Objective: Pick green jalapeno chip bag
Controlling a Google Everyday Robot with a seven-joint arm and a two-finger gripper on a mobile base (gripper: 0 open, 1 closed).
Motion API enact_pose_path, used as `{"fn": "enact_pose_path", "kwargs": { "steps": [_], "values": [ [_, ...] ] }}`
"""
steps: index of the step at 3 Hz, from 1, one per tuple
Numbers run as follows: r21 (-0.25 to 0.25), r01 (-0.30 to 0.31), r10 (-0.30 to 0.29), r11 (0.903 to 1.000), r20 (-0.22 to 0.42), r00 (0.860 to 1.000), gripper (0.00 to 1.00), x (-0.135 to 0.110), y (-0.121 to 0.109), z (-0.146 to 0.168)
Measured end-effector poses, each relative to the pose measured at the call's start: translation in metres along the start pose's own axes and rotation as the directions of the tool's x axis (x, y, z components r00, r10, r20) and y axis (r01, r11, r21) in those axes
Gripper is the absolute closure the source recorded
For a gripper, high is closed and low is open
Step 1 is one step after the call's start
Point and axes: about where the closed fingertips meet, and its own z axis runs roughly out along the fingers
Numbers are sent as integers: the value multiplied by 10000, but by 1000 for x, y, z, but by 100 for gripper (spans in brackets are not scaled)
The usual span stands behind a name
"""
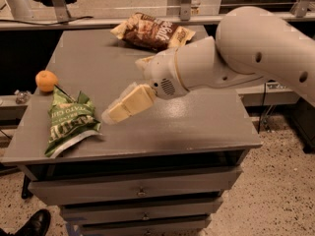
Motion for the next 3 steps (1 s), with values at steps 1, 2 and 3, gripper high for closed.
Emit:
{"fn": "enact_pose_path", "kwargs": {
  "steps": [1, 2, 3],
  "values": [
    [-188, -60, 67, 9998, 392, 9992, 0, -7, 5, 28],
    [-560, 165, -121, 9983, 779, 9969, 0, -19, 12, 71],
    [-960, 445, -361, 9944, 882, 9954, 0, -17, 24, 106]
  ]
}}
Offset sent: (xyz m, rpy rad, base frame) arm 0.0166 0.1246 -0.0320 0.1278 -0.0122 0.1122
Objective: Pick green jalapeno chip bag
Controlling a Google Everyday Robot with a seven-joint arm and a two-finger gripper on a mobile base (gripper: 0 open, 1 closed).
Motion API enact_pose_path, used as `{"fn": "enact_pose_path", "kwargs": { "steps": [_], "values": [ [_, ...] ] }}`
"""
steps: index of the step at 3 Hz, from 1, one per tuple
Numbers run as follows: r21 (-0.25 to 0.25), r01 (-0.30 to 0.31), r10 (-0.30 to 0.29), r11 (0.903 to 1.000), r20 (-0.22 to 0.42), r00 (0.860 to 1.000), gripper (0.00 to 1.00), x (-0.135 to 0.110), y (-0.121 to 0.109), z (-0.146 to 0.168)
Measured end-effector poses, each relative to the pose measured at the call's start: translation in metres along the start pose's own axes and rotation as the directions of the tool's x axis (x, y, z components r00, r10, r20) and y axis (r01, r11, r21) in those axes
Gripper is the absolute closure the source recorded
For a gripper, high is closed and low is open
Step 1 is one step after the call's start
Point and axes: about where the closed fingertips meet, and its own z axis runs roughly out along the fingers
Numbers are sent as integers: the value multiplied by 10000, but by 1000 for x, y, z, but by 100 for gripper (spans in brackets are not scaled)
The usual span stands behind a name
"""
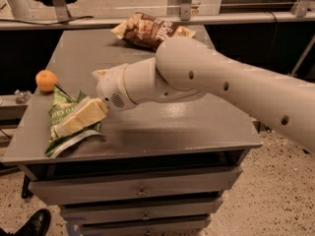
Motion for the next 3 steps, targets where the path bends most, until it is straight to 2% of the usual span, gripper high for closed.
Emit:
{"fn": "enact_pose_path", "kwargs": {
  "steps": [1, 2, 3],
  "values": [
    [-344, 219, -221, 9992, -37, 9997, 0, 7, 8, 25],
    [-496, 371, -374, 9981, -59, 9993, 17, 13, 12, 38],
    [-519, 472, -475, 9975, -60, 9989, 41, 15, 13, 43]
  ]
}}
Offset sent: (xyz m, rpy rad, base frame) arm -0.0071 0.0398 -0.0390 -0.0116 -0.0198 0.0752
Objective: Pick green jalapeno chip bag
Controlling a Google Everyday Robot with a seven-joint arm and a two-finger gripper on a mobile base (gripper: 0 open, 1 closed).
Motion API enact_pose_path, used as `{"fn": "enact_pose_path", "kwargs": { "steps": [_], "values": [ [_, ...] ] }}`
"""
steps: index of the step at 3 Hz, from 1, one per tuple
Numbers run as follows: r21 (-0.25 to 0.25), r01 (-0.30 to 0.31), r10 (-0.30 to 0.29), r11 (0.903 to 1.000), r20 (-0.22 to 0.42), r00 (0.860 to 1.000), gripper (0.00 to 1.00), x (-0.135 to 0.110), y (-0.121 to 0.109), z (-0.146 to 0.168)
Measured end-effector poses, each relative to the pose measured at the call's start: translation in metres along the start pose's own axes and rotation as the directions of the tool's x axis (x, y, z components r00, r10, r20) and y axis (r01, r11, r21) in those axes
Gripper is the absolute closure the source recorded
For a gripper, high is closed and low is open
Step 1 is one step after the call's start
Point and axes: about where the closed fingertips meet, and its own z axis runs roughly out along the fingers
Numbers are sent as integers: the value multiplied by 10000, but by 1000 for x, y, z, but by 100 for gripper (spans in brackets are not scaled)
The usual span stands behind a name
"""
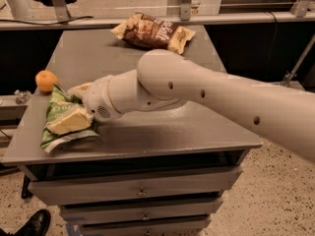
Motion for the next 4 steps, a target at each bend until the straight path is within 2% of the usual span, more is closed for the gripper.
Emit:
{"fn": "enact_pose_path", "kwargs": {
  "steps": [2, 3, 4],
  "values": [
    [201, 136, -137, 9997, 53, 9999, 87, -1, -7, -2],
    [748, 229, -256, 9969, 359, 9990, 100, -8, -27, -19],
    [1548, 290, -446, 9875, 981, 9942, 100, -22, -55, -49]
  ]
}}
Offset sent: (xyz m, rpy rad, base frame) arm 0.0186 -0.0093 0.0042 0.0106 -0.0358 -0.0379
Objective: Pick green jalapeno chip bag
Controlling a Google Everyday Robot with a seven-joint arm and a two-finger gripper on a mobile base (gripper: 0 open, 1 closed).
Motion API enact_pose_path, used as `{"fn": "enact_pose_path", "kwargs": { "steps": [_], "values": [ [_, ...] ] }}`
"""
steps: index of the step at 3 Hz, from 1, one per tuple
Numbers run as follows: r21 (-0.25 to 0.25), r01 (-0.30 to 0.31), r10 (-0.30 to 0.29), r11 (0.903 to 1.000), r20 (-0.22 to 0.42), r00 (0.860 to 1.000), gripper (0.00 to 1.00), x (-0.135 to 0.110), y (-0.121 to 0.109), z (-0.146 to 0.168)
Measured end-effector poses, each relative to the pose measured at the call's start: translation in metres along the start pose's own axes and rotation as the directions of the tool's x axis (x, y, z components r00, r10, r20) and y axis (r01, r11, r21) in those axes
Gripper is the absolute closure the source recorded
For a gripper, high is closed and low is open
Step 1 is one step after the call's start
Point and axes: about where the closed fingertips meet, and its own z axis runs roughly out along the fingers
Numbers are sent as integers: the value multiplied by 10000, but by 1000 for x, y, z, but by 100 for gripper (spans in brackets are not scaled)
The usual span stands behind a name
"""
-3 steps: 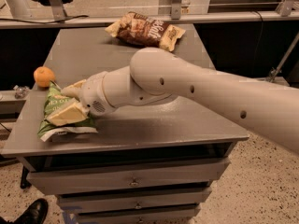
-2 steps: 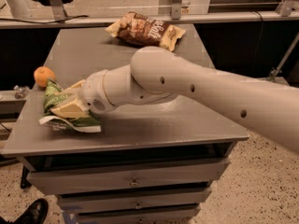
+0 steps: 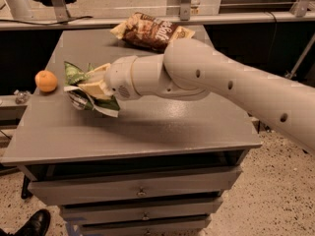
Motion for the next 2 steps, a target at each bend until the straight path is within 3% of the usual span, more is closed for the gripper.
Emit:
{"fn": "enact_pose_path", "kwargs": {
  "steps": [1, 2],
  "values": [
    [756, 84, -157, 9971, 961, 9953, 100, -22, -30, -30],
    [1261, 5, -265, 9920, 2044, 9785, 100, -51, -50, -55]
  ]
}}
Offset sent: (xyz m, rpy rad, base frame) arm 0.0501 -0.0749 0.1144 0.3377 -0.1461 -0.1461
